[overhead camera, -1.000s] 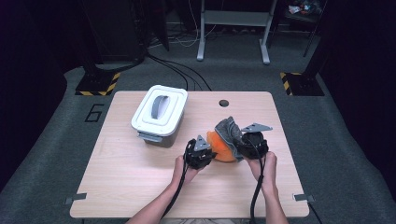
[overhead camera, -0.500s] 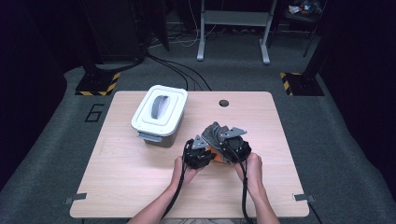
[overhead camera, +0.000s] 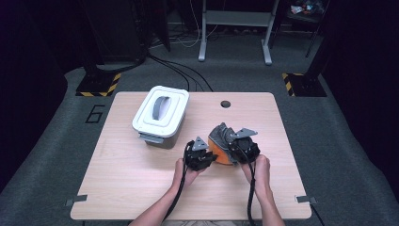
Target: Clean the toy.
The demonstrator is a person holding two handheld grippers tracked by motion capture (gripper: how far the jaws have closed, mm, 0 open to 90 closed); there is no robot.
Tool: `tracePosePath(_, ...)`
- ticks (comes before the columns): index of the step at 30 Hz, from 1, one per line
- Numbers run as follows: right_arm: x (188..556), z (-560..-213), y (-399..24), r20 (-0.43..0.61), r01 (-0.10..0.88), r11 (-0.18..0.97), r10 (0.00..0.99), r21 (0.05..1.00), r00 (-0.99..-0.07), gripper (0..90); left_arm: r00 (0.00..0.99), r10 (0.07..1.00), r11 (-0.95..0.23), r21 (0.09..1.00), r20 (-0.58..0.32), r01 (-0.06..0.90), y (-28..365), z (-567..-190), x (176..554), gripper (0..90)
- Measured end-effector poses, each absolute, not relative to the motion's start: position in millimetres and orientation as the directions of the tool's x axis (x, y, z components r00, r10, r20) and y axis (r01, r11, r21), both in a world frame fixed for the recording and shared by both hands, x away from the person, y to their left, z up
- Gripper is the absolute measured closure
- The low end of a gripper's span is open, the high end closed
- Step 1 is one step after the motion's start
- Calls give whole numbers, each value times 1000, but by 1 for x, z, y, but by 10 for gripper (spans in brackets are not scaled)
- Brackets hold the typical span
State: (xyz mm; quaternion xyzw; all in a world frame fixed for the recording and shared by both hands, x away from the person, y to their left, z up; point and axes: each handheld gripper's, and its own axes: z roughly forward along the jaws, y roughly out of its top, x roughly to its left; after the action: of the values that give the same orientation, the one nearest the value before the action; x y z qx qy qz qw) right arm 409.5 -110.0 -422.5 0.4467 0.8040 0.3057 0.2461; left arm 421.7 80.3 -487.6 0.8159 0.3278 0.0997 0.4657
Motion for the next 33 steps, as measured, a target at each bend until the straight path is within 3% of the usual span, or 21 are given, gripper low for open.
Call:
tracePosePath(17, 420, -433, -144, -76, 628, 332, 914, 704, -398, 735, 766, 626, -353, 821, -150, 449, 84, -491, 422, 793)
tracePosePath(33, 446, -464, -176, 26, 718, 222, 948, 659, -318, 733, 765, 625, -354, 818, -153, 453, 84, -493, 422, 793)
